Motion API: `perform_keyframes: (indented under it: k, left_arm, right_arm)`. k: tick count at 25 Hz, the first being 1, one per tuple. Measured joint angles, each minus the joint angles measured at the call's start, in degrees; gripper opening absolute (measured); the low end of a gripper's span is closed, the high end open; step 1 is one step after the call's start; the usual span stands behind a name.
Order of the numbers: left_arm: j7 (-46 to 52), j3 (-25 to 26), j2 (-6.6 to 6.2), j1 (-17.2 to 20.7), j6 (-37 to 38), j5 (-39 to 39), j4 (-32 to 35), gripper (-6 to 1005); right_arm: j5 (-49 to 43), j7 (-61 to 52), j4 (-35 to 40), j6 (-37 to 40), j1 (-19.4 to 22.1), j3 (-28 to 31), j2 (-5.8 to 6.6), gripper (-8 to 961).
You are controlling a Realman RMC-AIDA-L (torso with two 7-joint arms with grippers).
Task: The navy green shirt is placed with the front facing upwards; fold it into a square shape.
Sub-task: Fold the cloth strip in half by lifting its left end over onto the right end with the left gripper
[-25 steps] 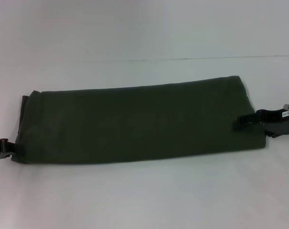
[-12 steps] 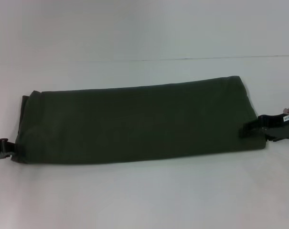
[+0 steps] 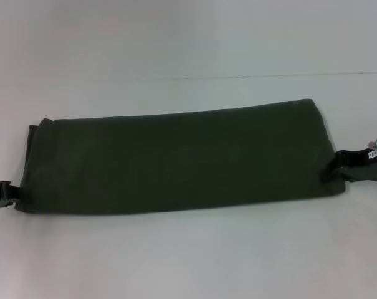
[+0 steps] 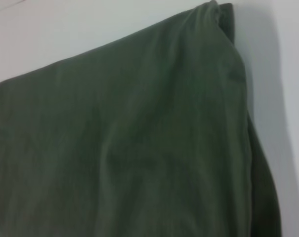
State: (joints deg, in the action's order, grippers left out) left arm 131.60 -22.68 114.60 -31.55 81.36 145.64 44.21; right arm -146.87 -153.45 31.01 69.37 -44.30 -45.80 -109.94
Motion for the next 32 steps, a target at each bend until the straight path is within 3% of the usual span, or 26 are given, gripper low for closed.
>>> perform_keyframes:
  k: [5, 10, 22, 32]
  left_arm:
    - [-0.01, 0.01, -0.08, -0.08, 0.34, 0.0, 0.08, 17]
    - [0.04, 0.47, -0.25, -0.09, 1.72, 0.8, 0.85, 17]
    - [2.25, 2.65, -1.43, 0.59, 11.76, 7.67, 6.1, 16]
    - [0.15, 6.97, -3.28, 1.33, 25.12, 16.19, 10.86, 17]
  right_arm:
    - [0.0, 0.11, 0.02, 0.0, 0.18, -0.51, 0.03, 161]
    - [0.0, 1.16, 0.07, 1.52, 0.27, -1.73, 0.12, 74]
    - [-1.84, 7.56, 0.96, 13.12, 1.6, -2.5, 0.77, 43]
    - [-3.97, 13.28, 2.58, 22.47, 3.47, -4.57, -0.41, 48]
